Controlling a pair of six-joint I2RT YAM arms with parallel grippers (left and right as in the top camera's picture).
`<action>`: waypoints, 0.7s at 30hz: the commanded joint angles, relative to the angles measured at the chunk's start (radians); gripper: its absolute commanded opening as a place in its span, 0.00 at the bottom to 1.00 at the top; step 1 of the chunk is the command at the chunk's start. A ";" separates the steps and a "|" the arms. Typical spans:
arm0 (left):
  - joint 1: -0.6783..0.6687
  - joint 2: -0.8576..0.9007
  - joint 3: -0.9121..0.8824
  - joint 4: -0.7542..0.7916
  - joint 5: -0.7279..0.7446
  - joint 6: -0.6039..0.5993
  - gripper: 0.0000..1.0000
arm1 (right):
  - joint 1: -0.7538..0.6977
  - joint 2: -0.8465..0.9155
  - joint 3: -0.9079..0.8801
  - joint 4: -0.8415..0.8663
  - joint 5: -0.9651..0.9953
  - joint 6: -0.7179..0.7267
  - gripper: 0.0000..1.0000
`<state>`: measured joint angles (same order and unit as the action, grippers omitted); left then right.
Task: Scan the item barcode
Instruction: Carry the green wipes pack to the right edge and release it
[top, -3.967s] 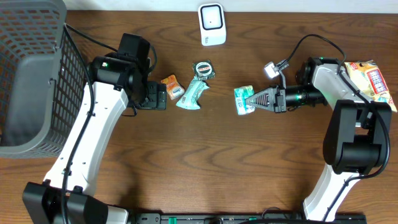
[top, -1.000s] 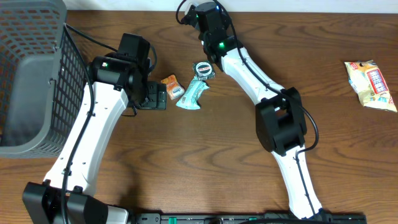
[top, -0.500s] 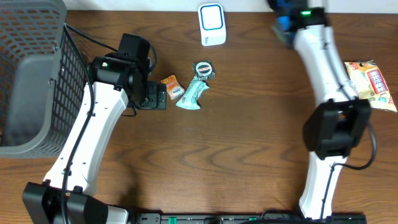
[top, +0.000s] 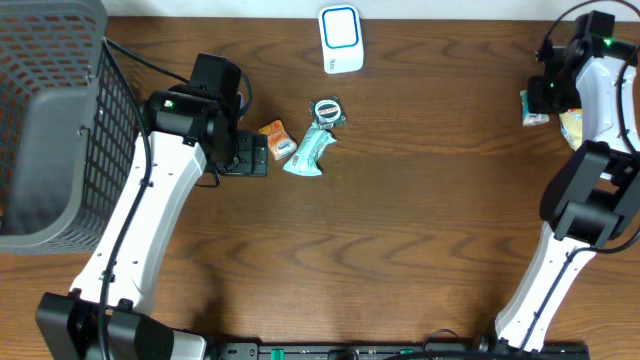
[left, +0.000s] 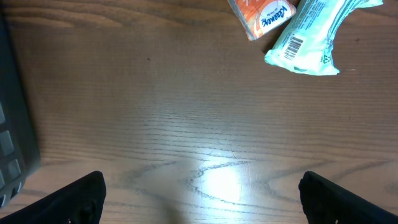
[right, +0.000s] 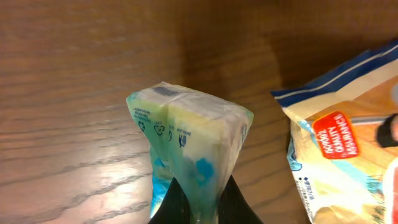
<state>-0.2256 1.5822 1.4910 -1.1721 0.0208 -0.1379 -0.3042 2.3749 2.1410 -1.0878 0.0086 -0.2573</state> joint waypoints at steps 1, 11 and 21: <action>0.000 0.003 -0.003 -0.003 -0.005 -0.005 0.98 | -0.033 0.049 -0.010 0.001 -0.031 0.016 0.01; 0.000 0.003 -0.003 -0.003 -0.005 -0.005 0.98 | -0.143 0.096 -0.010 -0.009 0.193 0.052 0.01; 0.000 0.003 -0.003 -0.003 -0.005 -0.005 0.98 | -0.216 0.053 -0.009 -0.046 0.210 0.094 0.36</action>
<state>-0.2256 1.5822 1.4910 -1.1721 0.0208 -0.1379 -0.5095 2.4519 2.1380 -1.1290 0.1886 -0.1947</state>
